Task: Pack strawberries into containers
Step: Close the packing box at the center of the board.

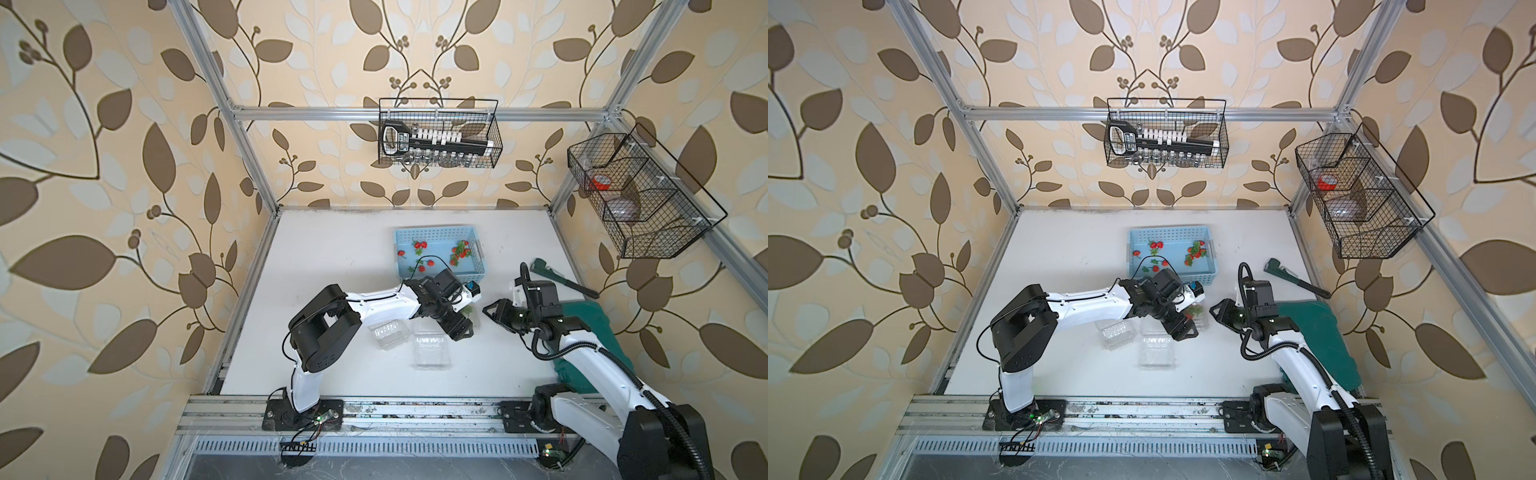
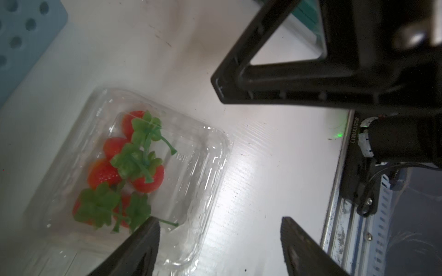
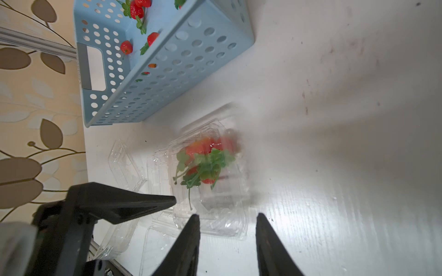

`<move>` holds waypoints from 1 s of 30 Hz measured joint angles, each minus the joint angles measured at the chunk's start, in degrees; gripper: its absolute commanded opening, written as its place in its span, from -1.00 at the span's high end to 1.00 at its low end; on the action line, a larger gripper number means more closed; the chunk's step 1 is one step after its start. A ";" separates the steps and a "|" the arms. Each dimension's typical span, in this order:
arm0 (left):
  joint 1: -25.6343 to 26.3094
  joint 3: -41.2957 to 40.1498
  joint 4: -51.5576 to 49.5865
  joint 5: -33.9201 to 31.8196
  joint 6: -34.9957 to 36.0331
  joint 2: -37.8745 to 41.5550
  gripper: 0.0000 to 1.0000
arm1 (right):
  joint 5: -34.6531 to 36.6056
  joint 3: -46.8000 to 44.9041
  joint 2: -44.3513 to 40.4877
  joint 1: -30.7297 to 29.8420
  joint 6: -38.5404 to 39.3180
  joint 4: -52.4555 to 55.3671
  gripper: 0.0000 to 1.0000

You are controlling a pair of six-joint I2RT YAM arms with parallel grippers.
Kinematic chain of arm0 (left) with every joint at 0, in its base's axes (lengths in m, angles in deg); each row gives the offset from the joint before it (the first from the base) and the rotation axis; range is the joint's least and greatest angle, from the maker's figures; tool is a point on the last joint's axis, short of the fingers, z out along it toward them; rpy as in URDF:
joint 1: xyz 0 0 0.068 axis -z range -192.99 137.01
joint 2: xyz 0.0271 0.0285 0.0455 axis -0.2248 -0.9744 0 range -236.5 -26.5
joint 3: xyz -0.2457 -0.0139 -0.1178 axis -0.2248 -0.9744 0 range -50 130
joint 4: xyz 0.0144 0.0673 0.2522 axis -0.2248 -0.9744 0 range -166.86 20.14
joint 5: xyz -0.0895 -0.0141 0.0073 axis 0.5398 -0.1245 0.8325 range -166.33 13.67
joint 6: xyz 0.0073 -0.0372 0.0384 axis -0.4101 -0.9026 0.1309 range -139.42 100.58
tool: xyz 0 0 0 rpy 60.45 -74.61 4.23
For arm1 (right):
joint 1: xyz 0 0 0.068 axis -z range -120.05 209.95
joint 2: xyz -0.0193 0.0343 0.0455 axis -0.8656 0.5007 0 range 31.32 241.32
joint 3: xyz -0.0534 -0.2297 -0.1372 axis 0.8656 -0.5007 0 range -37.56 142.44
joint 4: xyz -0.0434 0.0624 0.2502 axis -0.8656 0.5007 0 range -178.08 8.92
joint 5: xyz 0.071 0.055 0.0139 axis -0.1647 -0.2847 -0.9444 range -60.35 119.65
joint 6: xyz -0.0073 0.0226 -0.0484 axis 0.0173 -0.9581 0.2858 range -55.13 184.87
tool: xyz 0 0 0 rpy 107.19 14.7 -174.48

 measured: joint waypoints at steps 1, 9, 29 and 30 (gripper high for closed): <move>0.02 0.00 -0.07 -0.22 0.33 -0.20 -0.60 | -0.31 -0.15 0.22 0.00 0.04 -0.44 0.21; 0.37 0.74 -1.14 -1.66 1.70 -0.24 -0.59 | -1.38 -1.57 4.07 -1.01 0.79 -2.49 0.20; 0.39 1.29 -1.46 -2.64 2.54 -0.66 -0.55 | -0.33 -6.62 6.60 -6.16 -1.29 -9.16 0.42; 0.39 1.29 -1.46 -2.62 2.51 -0.66 -0.55 | -0.44 -6.93 6.45 -6.16 -1.46 -9.62 0.45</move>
